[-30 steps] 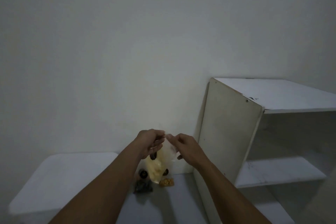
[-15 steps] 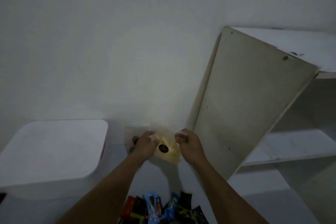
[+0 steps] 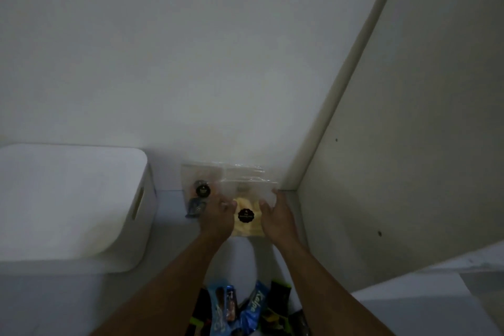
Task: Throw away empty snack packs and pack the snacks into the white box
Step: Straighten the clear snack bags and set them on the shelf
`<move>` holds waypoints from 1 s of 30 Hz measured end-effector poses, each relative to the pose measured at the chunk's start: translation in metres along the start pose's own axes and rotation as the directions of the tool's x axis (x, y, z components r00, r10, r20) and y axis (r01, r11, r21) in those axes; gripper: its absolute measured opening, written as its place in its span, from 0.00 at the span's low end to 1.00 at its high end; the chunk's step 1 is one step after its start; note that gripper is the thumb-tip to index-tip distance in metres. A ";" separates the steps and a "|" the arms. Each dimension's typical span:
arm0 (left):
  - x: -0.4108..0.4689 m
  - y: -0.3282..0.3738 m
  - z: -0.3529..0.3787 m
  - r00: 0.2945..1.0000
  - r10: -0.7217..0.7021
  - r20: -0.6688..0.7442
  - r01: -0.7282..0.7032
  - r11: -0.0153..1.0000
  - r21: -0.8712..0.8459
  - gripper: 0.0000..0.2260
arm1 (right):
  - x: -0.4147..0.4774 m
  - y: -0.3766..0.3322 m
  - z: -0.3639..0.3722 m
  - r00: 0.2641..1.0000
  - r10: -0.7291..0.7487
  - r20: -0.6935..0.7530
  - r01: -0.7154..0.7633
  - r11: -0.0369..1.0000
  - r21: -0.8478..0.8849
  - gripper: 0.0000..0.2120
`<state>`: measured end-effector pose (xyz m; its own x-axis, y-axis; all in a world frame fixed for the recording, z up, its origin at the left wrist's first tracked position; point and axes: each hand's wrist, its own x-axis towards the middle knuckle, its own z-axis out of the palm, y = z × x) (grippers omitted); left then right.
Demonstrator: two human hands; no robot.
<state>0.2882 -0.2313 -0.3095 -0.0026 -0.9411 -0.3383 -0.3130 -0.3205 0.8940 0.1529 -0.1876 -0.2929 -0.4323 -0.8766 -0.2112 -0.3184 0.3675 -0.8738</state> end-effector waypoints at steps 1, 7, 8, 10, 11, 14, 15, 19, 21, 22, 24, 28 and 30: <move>0.004 0.000 0.003 1.000 -0.015 -0.018 0.015 1.000 -0.004 0.03 | 0.006 0.001 0.001 1.000 0.012 0.001 -0.012 1.000 -0.012 0.22; 0.018 -0.007 0.014 0.998 0.054 -0.037 -0.053 0.998 0.029 0.07 | 0.025 0.009 0.011 0.989 0.140 -0.040 -0.140 0.990 0.001 0.18; 0.020 -0.008 0.014 0.997 0.062 -0.038 -0.061 0.998 0.034 0.06 | 0.026 0.011 0.012 0.990 0.138 -0.039 -0.139 0.990 -0.020 0.18; 0.020 -0.008 0.015 0.994 0.094 -0.062 -0.090 0.995 0.052 0.06 | 0.028 0.015 0.013 0.992 0.123 -0.027 -0.124 0.990 -0.065 0.18; 0.019 -0.007 0.015 0.991 0.114 -0.068 -0.109 0.992 0.071 0.10 | 0.029 0.018 0.014 0.994 0.111 -0.018 -0.112 0.991 -0.078 0.19; 0.015 -0.014 0.017 0.991 0.130 0.000 -0.130 0.987 0.091 0.16 | 0.028 0.020 0.014 0.997 0.075 0.011 -0.074 0.994 -0.085 0.24; 0.013 -0.018 0.019 0.992 0.119 0.037 -0.123 0.988 0.099 0.18 | 0.027 0.021 0.014 0.998 0.067 0.014 -0.065 0.995 -0.081 0.25; 0.018 -0.030 0.022 0.996 0.071 0.057 -0.079 0.986 0.148 0.19 | 0.027 0.025 0.014 0.999 0.046 0.025 -0.044 0.996 -0.075 0.27; 0.019 -0.032 0.025 0.996 0.092 0.018 -0.093 0.986 0.141 0.16 | 0.026 0.027 0.014 0.999 0.047 0.028 -0.045 0.997 -0.063 0.27; 0.021 -0.032 0.025 0.994 0.105 -0.003 -0.103 0.984 0.146 0.15 | 0.025 0.029 0.013 0.999 0.045 0.029 -0.043 0.997 -0.059 0.28; 0.022 -0.033 0.027 0.992 0.120 -0.038 -0.112 0.980 0.163 0.15 | 0.025 0.031 0.013 0.999 0.046 0.026 -0.045 0.998 -0.054 0.28; 0.024 -0.028 0.029 0.984 0.144 -0.108 -0.126 0.979 0.162 0.19 | 0.026 0.035 0.011 0.999 0.039 0.033 -0.037 0.999 -0.039 0.28; 0.023 -0.024 0.030 0.981 0.141 -0.131 -0.117 0.977 0.179 0.16 | 0.024 0.034 0.009 0.998 0.040 0.039 -0.039 0.999 -0.035 0.29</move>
<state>0.2668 -0.2422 -0.3479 0.0774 -0.9829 -0.1674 -0.4753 -0.1839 0.8604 0.1397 -0.1989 -0.3315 -0.4113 -0.8727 -0.2632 -0.3311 0.4120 -0.8489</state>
